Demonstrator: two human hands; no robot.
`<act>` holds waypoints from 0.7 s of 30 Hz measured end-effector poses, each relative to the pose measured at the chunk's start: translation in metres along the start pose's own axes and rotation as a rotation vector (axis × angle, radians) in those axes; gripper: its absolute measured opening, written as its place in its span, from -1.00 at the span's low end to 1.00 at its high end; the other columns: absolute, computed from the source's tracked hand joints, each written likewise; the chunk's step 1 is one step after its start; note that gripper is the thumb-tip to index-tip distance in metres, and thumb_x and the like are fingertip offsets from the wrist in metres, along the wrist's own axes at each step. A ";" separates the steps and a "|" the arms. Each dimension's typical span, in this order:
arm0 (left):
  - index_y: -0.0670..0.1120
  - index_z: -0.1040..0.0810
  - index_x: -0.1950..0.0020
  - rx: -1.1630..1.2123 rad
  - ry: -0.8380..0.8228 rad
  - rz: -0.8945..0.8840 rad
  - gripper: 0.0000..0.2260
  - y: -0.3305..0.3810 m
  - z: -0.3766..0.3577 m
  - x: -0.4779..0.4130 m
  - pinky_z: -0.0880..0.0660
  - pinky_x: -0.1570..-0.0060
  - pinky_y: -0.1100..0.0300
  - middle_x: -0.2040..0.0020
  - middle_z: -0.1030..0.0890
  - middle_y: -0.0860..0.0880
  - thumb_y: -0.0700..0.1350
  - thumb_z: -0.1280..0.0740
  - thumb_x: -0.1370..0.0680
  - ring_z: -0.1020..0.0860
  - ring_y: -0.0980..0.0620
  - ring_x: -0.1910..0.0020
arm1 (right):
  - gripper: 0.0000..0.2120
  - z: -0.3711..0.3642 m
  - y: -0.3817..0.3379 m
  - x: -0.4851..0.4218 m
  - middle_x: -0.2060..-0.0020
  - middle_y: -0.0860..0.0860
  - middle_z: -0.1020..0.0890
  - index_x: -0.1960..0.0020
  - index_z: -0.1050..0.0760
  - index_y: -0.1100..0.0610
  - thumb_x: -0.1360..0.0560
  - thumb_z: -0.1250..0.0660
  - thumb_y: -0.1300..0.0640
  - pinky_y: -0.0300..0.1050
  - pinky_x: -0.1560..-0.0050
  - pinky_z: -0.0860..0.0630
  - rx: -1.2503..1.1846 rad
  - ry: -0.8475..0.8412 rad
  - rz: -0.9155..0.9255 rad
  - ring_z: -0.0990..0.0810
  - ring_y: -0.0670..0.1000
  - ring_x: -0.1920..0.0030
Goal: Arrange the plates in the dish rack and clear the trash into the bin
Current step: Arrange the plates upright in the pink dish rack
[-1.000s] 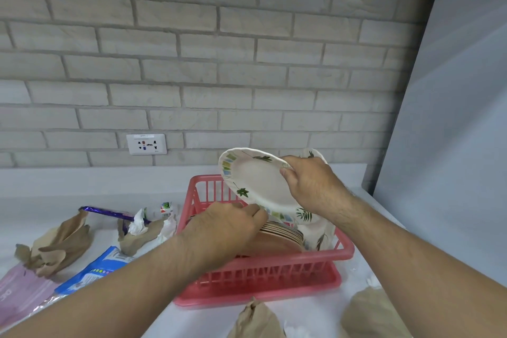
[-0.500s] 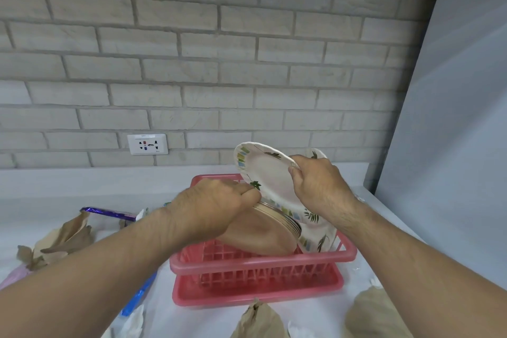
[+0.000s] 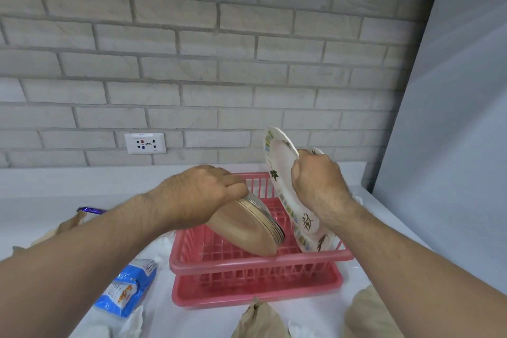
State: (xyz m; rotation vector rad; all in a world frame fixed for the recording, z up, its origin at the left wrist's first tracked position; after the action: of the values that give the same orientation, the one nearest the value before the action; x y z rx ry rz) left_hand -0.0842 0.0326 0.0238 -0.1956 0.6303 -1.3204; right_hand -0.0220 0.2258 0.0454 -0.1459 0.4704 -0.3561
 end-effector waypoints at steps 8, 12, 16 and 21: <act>0.00 -0.55 -0.09 0.020 0.005 -0.010 -0.49 -0.007 -0.001 0.007 -0.57 0.02 0.07 -0.04 -0.62 0.08 -0.36 -0.48 -0.22 -0.60 0.02 0.02 | -0.87 -0.018 0.002 0.006 0.03 0.14 -0.60 -0.11 -0.44 0.24 -0.60 -0.16 0.26 -0.09 0.11 -0.47 -0.009 -0.072 -0.106 -0.61 0.13 0.01; 0.00 -0.56 -0.06 0.030 0.011 -0.011 -0.49 -0.007 -0.001 0.008 -0.56 0.00 0.08 -0.03 -0.62 0.08 -0.37 -0.49 -0.19 -0.60 0.03 0.02 | -0.88 -0.032 0.004 0.006 0.11 0.17 -0.57 0.08 -0.34 0.15 -0.62 -0.08 0.20 0.00 0.16 -0.37 0.014 -0.087 -0.061 -0.58 0.22 0.03; -0.01 -0.55 -0.08 0.030 0.017 -0.020 -0.49 -0.009 -0.002 0.008 -0.55 -0.03 0.08 -0.05 -0.62 0.07 -0.38 -0.48 -0.21 -0.60 0.02 -0.01 | -0.85 -0.037 0.007 0.007 0.28 0.06 -0.43 -0.03 -0.44 0.20 -0.60 -0.09 0.24 -0.06 0.22 -0.37 0.037 -0.099 -0.090 -0.57 0.16 0.12; -0.01 -0.56 -0.08 0.026 0.013 -0.031 -0.49 -0.011 -0.003 0.008 -0.54 -0.07 0.09 -0.06 -0.63 0.06 -0.37 -0.49 -0.21 -0.60 0.02 -0.02 | -0.70 -0.034 0.008 0.009 0.28 0.03 -0.42 -0.30 -0.37 0.21 -0.58 -0.12 0.27 -0.11 0.27 -0.45 -0.020 -0.105 -0.168 -0.49 0.09 0.19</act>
State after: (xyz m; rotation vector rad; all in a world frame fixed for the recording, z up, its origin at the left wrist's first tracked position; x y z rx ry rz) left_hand -0.0947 0.0231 0.0241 -0.1763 0.6226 -1.3602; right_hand -0.0285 0.2281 0.0100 -0.2231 0.3584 -0.5058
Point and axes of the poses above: each hand's wrist, its own x-axis away from the middle knuckle, its own z-axis out of the back of the hand, y = z × x, the point moved 4 cm from there along -x, towards the middle knuckle
